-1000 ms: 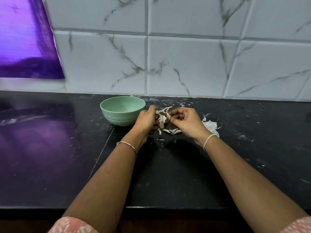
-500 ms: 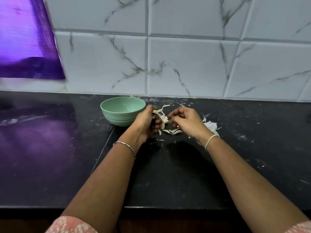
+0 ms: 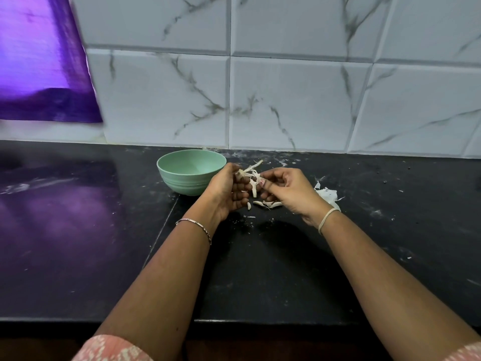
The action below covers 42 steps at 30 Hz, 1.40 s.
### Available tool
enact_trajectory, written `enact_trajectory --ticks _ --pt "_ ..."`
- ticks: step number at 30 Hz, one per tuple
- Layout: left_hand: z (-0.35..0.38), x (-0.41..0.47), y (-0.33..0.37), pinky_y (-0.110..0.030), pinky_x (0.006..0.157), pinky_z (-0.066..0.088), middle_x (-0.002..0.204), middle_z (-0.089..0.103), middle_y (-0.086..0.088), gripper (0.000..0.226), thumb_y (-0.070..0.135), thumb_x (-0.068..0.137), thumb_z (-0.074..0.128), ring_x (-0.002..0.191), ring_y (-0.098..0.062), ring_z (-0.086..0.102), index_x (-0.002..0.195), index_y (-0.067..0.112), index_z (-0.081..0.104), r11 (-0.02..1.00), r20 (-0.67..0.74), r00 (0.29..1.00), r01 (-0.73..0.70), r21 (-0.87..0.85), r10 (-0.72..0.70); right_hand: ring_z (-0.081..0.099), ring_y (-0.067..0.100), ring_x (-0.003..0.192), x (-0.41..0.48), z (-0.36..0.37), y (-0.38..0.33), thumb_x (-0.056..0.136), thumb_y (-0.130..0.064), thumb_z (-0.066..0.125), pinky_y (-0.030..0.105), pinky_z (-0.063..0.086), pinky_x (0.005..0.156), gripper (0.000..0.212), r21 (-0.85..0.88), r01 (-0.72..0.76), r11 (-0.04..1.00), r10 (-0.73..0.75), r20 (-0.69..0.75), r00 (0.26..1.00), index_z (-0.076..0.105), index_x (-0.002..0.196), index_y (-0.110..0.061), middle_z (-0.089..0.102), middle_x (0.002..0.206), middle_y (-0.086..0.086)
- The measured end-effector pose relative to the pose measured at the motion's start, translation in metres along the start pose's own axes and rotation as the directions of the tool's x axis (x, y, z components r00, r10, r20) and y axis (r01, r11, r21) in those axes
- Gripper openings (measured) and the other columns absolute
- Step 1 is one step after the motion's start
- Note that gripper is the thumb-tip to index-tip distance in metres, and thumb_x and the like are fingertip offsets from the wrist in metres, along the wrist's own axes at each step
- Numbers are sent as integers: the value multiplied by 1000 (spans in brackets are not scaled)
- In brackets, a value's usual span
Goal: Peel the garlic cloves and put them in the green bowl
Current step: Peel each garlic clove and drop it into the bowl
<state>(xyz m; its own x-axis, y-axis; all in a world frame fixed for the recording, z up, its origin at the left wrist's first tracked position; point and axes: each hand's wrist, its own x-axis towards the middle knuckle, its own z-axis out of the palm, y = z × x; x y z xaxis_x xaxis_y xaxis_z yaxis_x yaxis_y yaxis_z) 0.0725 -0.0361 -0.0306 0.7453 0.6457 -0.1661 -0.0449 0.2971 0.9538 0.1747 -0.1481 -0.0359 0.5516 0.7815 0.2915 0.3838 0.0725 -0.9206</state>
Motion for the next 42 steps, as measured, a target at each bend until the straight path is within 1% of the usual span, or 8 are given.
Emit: enact_trajectory --ticks 10,15,19,21,33,35,38,42 --pt "2 1 -2 -20 49 47 78 66 -2 36 45 87 65 60 -12 57 107 16 62 992 143 986 -96 78 85 54 3 51 2 -2 2 93 -9 62 16 48 55 5 -48 4 999 -6 -36 999 67 92 -10 65 74 0" --pt "1 9 -13 -21 49 49 55 61 3 12 9 82 74 48 -8 55 86 6 64 923 126 941 -333 192 313 60 3 59 3 -3 3 87 -6 70 14 47 56 6 -110 6 994 -13 -63 998 71 88 -12 70 80 7" --pt "-1 19 -15 -30 66 53 62 63 1 11 14 83 76 50 -9 57 78 11 67 766 28 878 -431 478 477 56 -1 49 2 -3 6 85 -7 72 13 43 50 5 -112 -33 993 25 -69 997 69 89 -7 67 66 2" --pt "-2 19 -14 -22 56 47 61 61 3 11 19 85 75 43 -1 52 80 11 68 714 3 852 -441 544 523 56 3 46 2 -3 5 87 -5 69 15 43 47 6 -44 -49 998 47 -50 998 65 91 -7 69 63 1" --pt "6 9 -14 -12 41 41 42 54 9 22 10 97 56 39 0 47 76 9 58 949 27 968 -250 191 250 63 8 58 2 -10 1 87 2 65 17 52 57 11 5 24 1000 -24 90 996 61 87 -8 68 74 12" --pt "4 12 -13 -20 51 46 51 58 5 21 16 97 57 53 -11 52 79 7 62 876 -27 950 -274 396 310 66 8 62 1 -12 -1 87 3 66 18 54 61 11 0 26 1000 -26 148 989 61 88 -7 69 75 12" --pt "-5 13 -7 -28 70 40 76 57 -5 22 29 95 60 77 -20 50 82 12 60 586 -138 858 -212 782 495 66 11 65 -4 -15 -4 87 2 65 19 55 64 9 7 10 1000 -11 238 971 62 91 -6 71 75 6" --pt "1 8 -8 -24 65 33 70 54 1 20 32 93 63 76 -18 50 82 15 60 552 -101 824 -278 786 558 62 14 78 -2 -19 0 88 -3 67 15 52 69 13 -130 17 991 7 177 984 67 100 -6 69 89 12"
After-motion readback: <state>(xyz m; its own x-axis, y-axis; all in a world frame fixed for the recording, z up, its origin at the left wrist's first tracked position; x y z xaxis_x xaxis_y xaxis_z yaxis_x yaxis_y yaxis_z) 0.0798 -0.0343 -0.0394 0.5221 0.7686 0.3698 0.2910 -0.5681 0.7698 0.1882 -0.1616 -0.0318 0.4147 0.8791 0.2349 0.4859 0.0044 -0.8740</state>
